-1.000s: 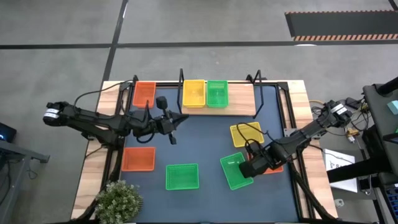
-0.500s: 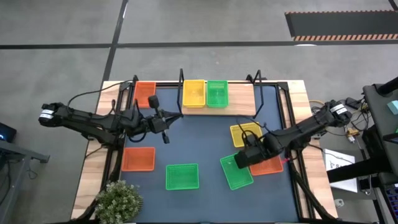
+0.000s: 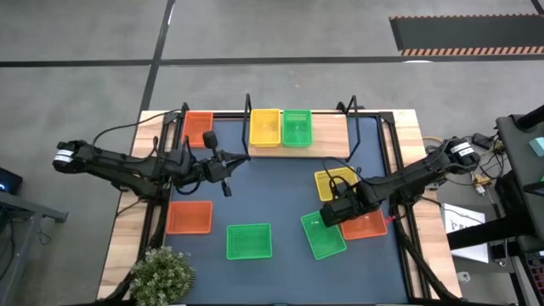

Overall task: Stack baskets on shelf by color
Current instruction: Put the bottom right orange bin on the shelf

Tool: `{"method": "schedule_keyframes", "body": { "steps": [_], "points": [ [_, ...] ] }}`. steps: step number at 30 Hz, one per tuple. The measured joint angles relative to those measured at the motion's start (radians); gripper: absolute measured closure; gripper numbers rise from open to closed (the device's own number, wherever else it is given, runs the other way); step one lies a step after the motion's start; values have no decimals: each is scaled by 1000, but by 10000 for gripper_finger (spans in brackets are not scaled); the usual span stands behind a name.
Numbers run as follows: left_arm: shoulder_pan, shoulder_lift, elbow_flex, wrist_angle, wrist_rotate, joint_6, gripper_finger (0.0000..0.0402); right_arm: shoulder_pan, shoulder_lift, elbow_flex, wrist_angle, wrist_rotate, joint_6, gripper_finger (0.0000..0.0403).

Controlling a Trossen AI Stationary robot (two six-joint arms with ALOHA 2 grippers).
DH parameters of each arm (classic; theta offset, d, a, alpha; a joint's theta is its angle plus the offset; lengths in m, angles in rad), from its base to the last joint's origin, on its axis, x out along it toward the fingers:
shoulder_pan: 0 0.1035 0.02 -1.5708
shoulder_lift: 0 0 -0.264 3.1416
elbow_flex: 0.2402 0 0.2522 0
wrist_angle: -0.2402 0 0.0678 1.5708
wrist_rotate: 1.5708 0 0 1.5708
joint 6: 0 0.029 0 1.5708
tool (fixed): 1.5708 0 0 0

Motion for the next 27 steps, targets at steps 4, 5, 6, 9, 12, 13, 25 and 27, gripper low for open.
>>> {"method": "schedule_keyframes", "body": {
  "steps": [4,5,6,9,12,13,25,27],
  "points": [
    [0,0,-3,0,0,3,402,0,4,-26,32,0,3,261],
    [0,0,-3,0,0,3,402,0,5,-30,32,0,6,262],
    [0,0,-3,0,0,3,402,0,6,-36,32,0,6,263],
    [0,0,-4,0,0,3,402,0,14,-46,39,0,6,266],
    [0,0,-4,1,0,3,402,0,31,-50,47,1,3,266],
    [0,0,-4,1,0,3,402,0,40,-51,48,1,3,265],
    [0,0,-6,2,0,3,402,0,151,-52,55,-32,-23,321],
    [0,0,-6,2,0,3,402,1,150,-50,56,-38,-21,346]
  ]
}}
